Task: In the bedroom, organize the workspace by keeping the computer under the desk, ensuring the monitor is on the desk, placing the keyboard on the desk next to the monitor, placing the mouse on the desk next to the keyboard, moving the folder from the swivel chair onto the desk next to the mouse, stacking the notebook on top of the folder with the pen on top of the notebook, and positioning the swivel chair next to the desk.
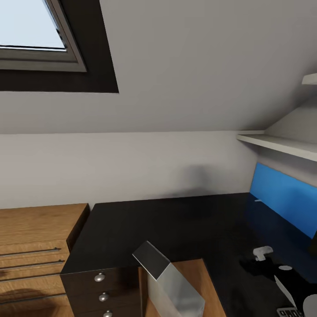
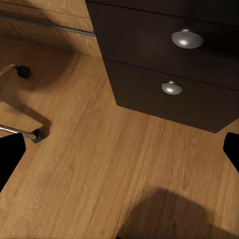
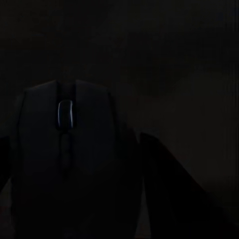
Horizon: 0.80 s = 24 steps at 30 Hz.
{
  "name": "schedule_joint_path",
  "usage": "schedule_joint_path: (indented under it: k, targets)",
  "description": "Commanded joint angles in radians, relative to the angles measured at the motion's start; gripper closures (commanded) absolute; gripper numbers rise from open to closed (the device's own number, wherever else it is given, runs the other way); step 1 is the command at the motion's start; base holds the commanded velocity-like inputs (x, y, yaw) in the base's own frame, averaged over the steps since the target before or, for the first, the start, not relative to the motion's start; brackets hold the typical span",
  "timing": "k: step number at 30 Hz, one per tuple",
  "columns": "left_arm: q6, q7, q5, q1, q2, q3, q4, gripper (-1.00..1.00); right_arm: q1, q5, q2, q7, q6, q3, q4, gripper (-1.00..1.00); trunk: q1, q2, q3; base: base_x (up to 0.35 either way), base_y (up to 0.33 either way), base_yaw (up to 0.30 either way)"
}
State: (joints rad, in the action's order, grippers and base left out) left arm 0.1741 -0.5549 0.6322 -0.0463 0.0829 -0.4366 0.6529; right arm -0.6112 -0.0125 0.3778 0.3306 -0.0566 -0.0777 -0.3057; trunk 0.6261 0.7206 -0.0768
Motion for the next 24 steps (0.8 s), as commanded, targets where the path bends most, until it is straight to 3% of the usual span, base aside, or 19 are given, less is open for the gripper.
schedule_joint_path:
  k: [1,2,6,15,20,24]
  targets:
    - [0.007,-0.007,0.011,-0.001,0.001,-0.008,0.001,-1.00,-0.001,0.004,0.007,-0.007,-0.002,0.013,0.018,1.00,0.000,0.002,-0.002,0.000,0.000,0.000]
    - [0.006,-0.007,0.011,-0.001,0.001,-0.008,0.001,-1.00,0.000,0.005,0.018,-0.050,0.001,0.079,0.057,1.00,0.000,0.002,-0.002,0.000,0.000,0.000]
    - [0.006,-0.006,0.011,-0.001,0.001,-0.009,0.001,-1.00,-0.001,0.005,0.023,-0.139,0.003,0.129,0.129,1.00,0.000,0.002,-0.002,0.000,0.000,0.000]
    - [0.007,-0.006,0.011,-0.001,0.001,-0.010,0.001,-1.00,0.000,0.003,0.038,-0.199,0.045,0.131,0.190,1.00,0.000,0.002,-0.002,0.000,0.000,0.000]
    - [0.008,-0.007,0.010,-0.001,0.000,-0.012,0.001,-1.00,0.001,0.003,0.043,-0.305,0.077,0.130,0.214,1.00,0.000,0.002,-0.002,0.000,0.000,0.000]
    - [0.009,-0.009,0.006,-0.001,0.001,-0.013,0.002,-1.00,0.000,0.003,0.043,-0.342,0.081,0.130,0.218,1.00,0.000,0.002,-0.002,0.000,0.000,0.000]
